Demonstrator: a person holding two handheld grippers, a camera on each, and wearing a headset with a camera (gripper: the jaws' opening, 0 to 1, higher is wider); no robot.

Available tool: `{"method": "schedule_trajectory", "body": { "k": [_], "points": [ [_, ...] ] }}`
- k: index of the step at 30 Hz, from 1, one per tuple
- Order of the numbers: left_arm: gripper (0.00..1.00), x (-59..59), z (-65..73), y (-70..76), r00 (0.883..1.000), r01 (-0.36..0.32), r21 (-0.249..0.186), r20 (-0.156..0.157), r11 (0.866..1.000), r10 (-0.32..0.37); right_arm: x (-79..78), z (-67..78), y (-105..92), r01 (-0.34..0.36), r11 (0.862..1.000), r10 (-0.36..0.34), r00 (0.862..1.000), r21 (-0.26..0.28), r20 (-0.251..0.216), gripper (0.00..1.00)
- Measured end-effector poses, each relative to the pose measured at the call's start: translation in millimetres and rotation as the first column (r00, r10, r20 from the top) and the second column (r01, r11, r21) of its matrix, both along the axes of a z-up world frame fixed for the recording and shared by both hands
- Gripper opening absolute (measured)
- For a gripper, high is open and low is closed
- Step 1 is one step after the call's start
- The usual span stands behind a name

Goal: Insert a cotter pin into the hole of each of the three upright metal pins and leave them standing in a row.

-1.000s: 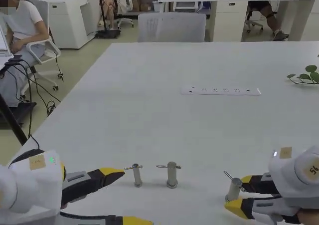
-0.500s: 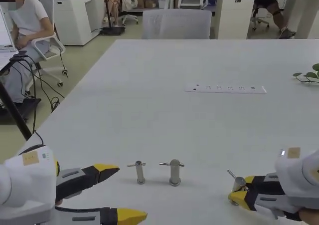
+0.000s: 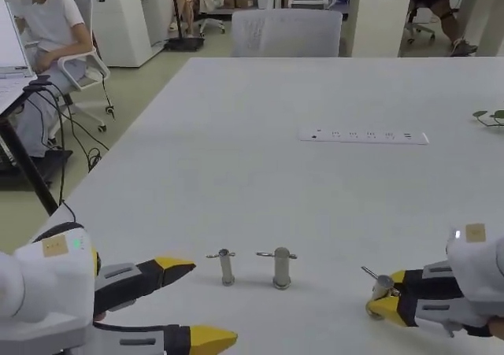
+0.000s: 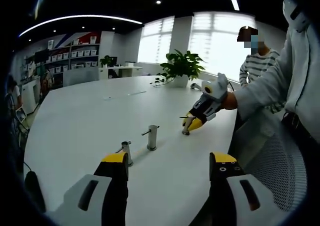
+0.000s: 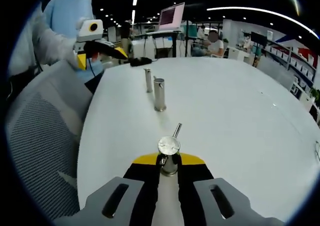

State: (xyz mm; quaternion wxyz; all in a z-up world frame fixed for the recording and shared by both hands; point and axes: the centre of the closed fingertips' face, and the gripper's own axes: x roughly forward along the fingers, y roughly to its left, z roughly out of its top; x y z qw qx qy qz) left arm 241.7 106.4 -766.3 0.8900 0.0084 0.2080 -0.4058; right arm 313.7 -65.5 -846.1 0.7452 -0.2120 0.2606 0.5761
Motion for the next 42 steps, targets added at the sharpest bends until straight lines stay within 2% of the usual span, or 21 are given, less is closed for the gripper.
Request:
{"method": "schedule_trajectory", "body": {
  "k": [2, 4, 10, 13, 17, 18, 30, 35, 42],
  "points": [
    [0.66, -0.4, 0.2, 0.7, 1.0, -0.002, 0.001, 0.002, 1.0, 0.002, 3.1, -0.2, -0.1, -0.042, 0.999, 0.043, 0.999, -0.019, 0.026, 0.14],
    [0.66, -0.2, 1.2, 1.5, 1.0, -0.004, -0.007, 0.003, 1.0, 0.004, 5.3, -0.4, 1.2, -0.051, 0.998, 0.052, 0.999, -0.02, 0.01, 0.14],
    [0.66, -0.6, 2.4, 2.8, 1.0, -0.005, -0.004, 0.007, 1.0, 0.005, 12.1, 1.9, 7.7, -0.13, 0.991, 0.131, 0.991, -0.024, 0.018, 0.14],
    [0.66, -0.6, 2.3, 3.3, 1.0, -0.007, -0.002, 0.003, 1.0, 0.007, 12.3, 5.6, 14.2, -0.175, 0.984, 0.175, 0.984, -0.012, 0.011, 0.14],
    [0.66, 0.1, 2.9, 2.2, 1.0, -0.012, -0.004, 0.001, 1.0, 0.012, 7.5, 7.0, 22.6, -0.258, 0.966, 0.257, 0.966, -0.009, -0.013, 0.14],
    [0.66, 0.4, 3.1, 2.0, 1.0, -0.011, -0.004, 0.004, 1.0, 0.011, 7.3, 7.3, 24.9, -0.278, 0.96, 0.278, 0.961, -0.014, 0.002, 0.14],
    [0.66, -0.2, 1.1, 2.8, 1.0, -0.001, 0.003, 0.001, 1.0, 0.001, 12.3, 8.7, 40.2, -0.347, 0.938, 0.347, 0.938, -0.011, -0.015, 0.14],
    [0.65, -0.4, 0.2, 3.5, 1.0, 0.001, 0.004, -0.003, 1.0, -0.001, 15.2, 6.4, 42.2, -0.395, 0.918, 0.395, 0.918, -0.021, -0.027, 0.14],
    [0.65, 1.2, 0.0, 5.0, 1.0, -0.002, 0.005, -0.004, 1.0, 0.002, 16.4, 4.3, 43.7, -0.431, 0.902, 0.431, 0.901, -0.003, -0.045, 0.14]
  ]
}}
